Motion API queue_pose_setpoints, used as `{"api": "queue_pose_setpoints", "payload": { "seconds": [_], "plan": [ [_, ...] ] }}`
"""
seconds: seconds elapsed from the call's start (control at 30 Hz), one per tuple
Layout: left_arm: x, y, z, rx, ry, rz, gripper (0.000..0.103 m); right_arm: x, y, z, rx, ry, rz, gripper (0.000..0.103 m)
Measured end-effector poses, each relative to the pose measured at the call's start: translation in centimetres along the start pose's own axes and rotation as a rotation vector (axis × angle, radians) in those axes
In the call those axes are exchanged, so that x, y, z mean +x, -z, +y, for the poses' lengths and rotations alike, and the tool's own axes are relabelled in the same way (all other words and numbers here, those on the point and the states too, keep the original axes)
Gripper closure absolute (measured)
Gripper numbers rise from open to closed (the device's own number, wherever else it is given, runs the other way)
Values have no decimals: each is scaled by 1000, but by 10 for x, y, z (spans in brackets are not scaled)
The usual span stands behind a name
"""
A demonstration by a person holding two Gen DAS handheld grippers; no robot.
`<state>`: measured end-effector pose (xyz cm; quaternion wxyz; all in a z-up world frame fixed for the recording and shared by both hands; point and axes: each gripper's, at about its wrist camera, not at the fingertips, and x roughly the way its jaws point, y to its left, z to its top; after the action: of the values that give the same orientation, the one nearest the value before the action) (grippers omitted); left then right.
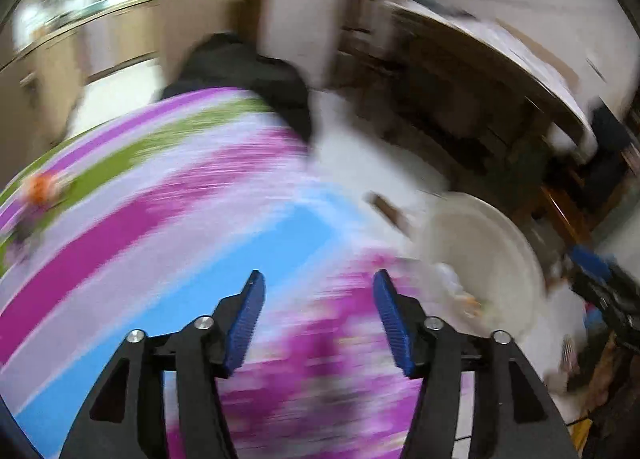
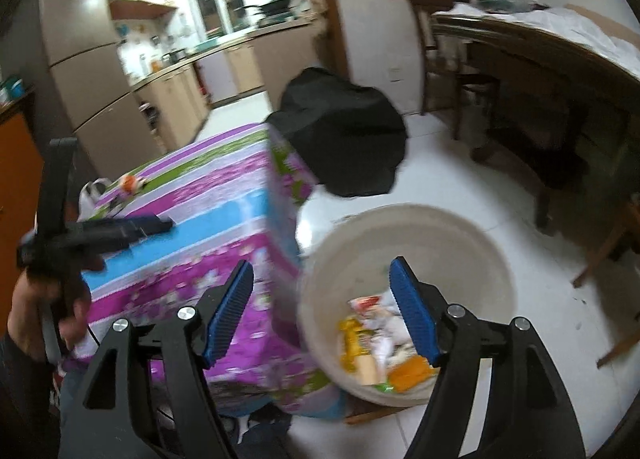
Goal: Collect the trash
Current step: 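Move both open tools back over the table items, then grasp the black Face tissue pack with the left tool while the right tool grasps the orange cup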
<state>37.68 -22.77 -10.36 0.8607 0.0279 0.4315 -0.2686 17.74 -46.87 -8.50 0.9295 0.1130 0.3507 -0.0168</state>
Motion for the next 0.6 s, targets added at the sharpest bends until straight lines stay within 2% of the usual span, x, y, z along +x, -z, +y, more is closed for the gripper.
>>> {"api": "queue_pose_setpoints", "payload": {
  "seconds": [0.03, 0.13, 0.23, 0.3, 0.37, 0.4, 0.5, 0.6],
  "plan": [
    [-6, -1, 31, -54, -27, -4, 39, 6, 1, 9, -14, -13, 10, 33],
    [-26, -7, 159, -299, -167, -25, 39, 22, 0, 32, -47, -44, 38, 32],
    [-34, -18, 246, -433, -300, -28, 33, 37, -4, 49, -63, -73, 54, 32],
    [-27, -25, 300, -528, -350, 14, 31, 45, -5, 61, -76, -88, 61, 32],
    [-16, -36, 326, -567, -375, 45, 30, 53, -5, 74, -93, -99, 71, 31],
    [-8, -43, 329, -556, -373, 62, 30, 56, -6, 79, -98, -104, 76, 31],
    [10, -59, 319, -497, -379, 91, 30, 72, -19, 98, -123, -137, 98, 30],
    [18, -60, 320, -487, -443, 99, 29, 83, -40, 128, -178, -200, 98, 30]
  ]
}}
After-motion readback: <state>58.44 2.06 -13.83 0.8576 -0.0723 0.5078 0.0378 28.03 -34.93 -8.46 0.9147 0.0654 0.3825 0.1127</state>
